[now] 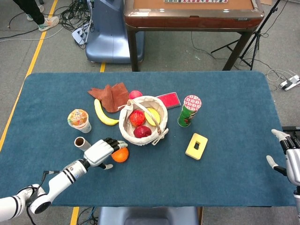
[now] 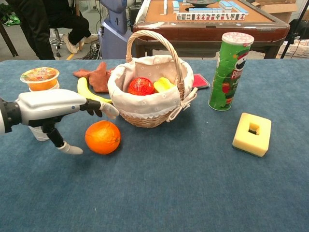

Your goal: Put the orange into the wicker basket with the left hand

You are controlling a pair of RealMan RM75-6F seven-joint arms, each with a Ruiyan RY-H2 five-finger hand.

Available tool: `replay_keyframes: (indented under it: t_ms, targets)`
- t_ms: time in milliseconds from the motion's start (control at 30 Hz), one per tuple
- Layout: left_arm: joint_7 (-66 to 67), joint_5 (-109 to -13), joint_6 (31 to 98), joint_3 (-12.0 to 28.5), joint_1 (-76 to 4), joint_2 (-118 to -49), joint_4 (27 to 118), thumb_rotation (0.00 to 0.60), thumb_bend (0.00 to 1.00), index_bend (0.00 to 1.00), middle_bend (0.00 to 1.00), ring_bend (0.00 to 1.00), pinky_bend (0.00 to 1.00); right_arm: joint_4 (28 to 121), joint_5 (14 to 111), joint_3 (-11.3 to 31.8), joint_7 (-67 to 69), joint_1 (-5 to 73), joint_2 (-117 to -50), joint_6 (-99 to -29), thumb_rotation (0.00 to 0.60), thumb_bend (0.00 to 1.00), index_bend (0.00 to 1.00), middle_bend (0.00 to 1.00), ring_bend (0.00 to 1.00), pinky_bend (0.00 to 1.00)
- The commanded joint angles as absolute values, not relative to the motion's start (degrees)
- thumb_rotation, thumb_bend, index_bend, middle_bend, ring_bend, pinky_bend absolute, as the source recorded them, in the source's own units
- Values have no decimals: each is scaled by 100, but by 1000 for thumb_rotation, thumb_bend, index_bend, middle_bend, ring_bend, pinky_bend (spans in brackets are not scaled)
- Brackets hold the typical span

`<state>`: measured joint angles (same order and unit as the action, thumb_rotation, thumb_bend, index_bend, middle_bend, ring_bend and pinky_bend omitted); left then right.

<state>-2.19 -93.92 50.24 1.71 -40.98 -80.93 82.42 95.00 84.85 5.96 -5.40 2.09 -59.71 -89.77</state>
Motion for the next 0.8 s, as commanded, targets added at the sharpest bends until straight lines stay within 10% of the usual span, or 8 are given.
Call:
replay_keyframes:
  t_ms: [33,500,800]
  targets:
    - [-181,-9258,4898,211,-4200,-8226,8140,600,222,164,164,203,217,9491,8478,594,-530,207,-5973,-8968,600,210,212,263,263,399]
    - [5,-9059,5112,185,-4248,-8673,7699,600,222,433,444,490,354,9458,8451,600,-445,174,-5969,-8982,600,210,212,263,263,399]
    - [-88,-9226,5888,249,-4047,-8002,8413,600,222,435,480,497,361,9441,8471,609,-405,196,-5969,-8954,600,209,212,263,263,399]
